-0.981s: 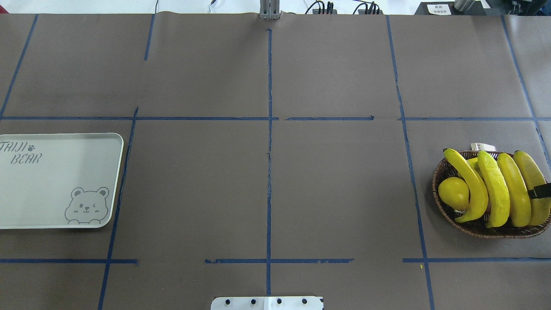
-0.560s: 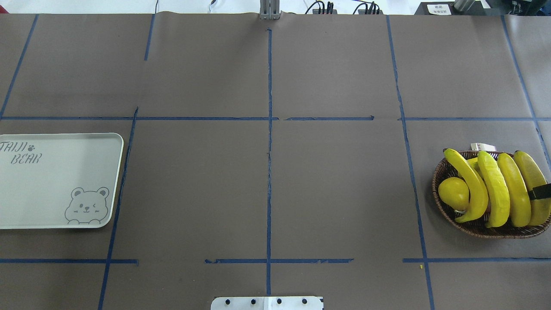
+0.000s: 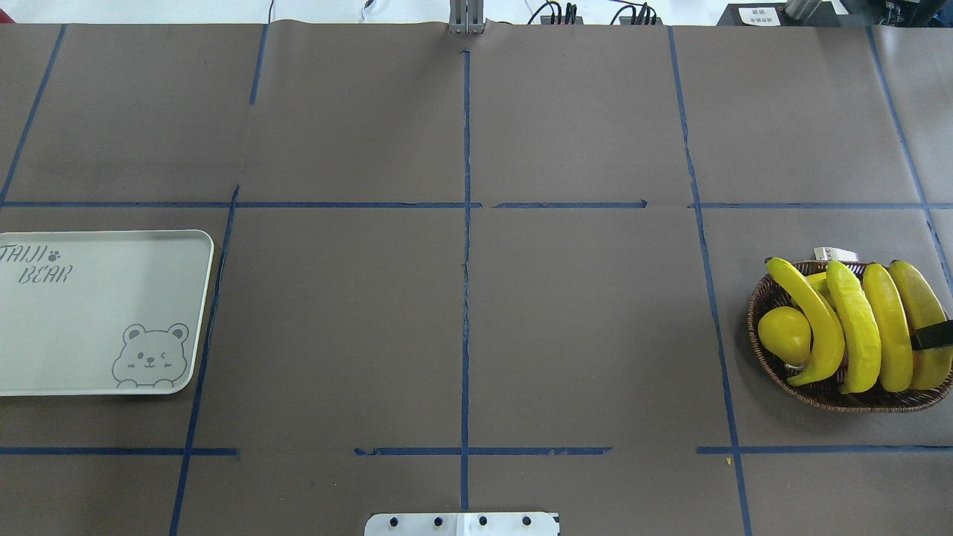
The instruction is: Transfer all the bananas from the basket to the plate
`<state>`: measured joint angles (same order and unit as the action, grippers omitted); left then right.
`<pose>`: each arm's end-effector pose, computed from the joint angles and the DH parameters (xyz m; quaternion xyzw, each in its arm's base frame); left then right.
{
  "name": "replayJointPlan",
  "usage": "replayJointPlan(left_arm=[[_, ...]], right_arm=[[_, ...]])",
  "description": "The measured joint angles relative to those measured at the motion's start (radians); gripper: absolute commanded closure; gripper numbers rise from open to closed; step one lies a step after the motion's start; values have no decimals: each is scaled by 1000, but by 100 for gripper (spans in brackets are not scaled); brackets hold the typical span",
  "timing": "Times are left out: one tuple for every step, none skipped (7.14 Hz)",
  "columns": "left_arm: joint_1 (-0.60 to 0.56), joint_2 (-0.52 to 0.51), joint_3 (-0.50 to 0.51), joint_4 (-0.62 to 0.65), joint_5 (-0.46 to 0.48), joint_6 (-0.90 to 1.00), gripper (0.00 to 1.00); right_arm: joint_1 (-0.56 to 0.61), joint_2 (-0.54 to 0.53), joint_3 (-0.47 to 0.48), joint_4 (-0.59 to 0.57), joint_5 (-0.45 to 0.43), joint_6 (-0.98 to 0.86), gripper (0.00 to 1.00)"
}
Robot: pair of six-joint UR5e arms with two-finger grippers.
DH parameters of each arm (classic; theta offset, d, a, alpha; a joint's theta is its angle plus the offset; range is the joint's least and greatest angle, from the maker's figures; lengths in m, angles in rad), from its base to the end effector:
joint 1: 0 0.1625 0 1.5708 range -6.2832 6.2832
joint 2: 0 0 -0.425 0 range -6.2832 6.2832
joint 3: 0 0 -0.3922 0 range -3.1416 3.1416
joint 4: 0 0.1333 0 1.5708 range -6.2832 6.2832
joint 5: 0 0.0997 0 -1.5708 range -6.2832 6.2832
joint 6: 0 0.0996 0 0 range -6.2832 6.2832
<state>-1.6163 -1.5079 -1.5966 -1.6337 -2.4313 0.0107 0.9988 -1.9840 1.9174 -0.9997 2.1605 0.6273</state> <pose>-0.0790 -0.4634 0.6636 0.0234 0.4166 -0.0104 0.9087 -0.1228 -0.3348 0.6021 0.0383 -0.3671 -0.0469 0.9282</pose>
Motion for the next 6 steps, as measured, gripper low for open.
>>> replayJointPlan(left_arm=[[0,0,0,0,-5,0,0],[0,0,0,0,-15,0,0],[0,0,0,0,-25,0,0],[0,0,0,0,-30,0,0],[0,0,0,0,-32,0,0],[1,0,0,0,-33,0,0]], right_arm=[[-1,1,-6,1,0,0,63],[-1,2,-9,1,0,0,86],[-2,2,-10,1,1,0,98],[-1,2,-10,1,1,0,99],[0,-1,-10,1,1,-1,100],[5,-9,-3,2,5,-4,100]])
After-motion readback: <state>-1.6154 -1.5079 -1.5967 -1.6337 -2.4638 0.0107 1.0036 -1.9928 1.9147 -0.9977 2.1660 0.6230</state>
